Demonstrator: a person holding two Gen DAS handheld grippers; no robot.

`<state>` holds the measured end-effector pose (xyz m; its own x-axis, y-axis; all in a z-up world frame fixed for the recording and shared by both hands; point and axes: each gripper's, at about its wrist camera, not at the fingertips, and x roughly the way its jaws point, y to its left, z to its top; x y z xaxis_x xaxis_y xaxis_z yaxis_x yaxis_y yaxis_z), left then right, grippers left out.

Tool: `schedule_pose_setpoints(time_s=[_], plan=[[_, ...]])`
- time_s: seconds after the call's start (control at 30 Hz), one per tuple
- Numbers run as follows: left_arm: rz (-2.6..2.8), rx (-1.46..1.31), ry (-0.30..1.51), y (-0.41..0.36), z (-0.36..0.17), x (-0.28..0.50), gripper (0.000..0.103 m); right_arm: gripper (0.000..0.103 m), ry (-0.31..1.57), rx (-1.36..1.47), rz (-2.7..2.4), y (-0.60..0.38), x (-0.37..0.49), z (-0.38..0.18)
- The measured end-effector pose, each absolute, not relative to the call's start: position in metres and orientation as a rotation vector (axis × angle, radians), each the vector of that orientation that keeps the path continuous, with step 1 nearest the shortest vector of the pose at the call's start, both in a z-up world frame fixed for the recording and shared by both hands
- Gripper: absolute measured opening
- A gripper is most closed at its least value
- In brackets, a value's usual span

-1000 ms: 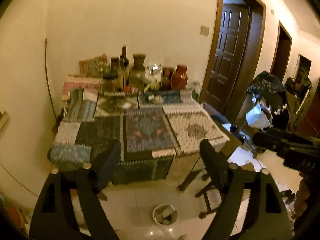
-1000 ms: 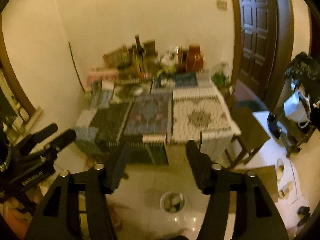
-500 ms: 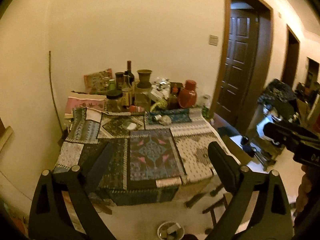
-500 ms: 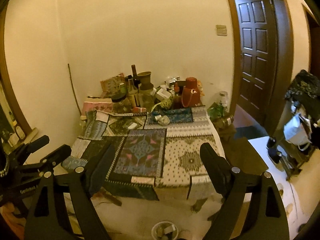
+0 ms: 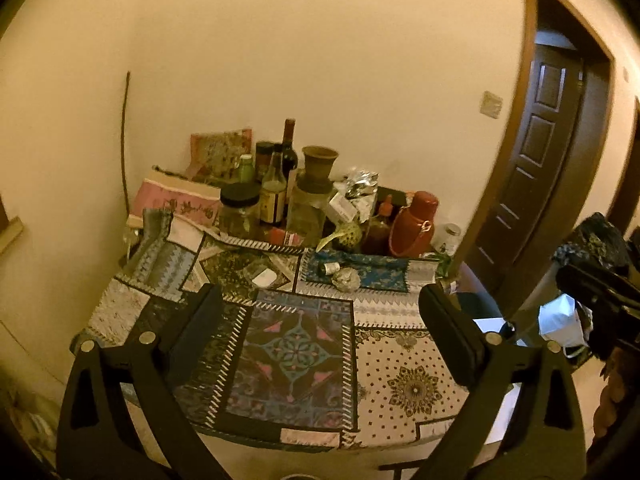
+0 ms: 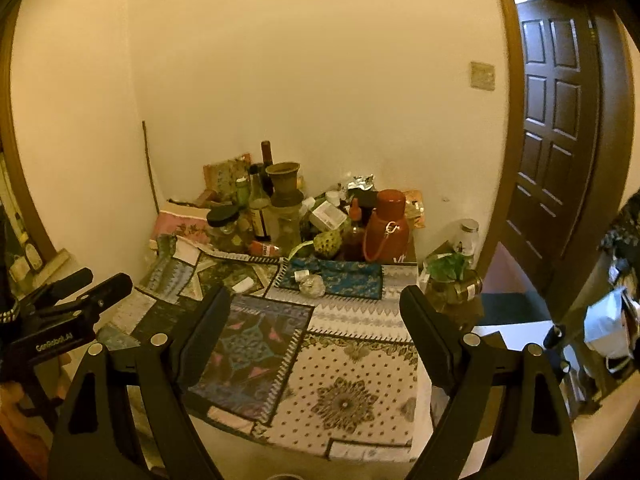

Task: Collect trash
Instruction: 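Move both tools forward over the table toward the foil ball and container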

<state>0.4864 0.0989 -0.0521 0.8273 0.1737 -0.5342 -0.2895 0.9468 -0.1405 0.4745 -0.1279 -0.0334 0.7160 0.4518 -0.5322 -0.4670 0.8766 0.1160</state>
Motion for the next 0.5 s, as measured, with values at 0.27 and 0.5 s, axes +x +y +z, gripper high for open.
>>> schedule_pose_setpoints(time_s=[0.27, 0.5], plan=[[0.311, -0.235, 0.604, 0.135, -0.074, 0.53, 0.099, 0.085, 0.675, -0.031, 0.522, -0.106, 0.526, -0.056], [0.269, -0.305, 0.704, 0.209, -0.112, 0.588, 0.099, 0.085, 0.787, 0.008, 0.45, -0.066, 0.574, -0.085]])
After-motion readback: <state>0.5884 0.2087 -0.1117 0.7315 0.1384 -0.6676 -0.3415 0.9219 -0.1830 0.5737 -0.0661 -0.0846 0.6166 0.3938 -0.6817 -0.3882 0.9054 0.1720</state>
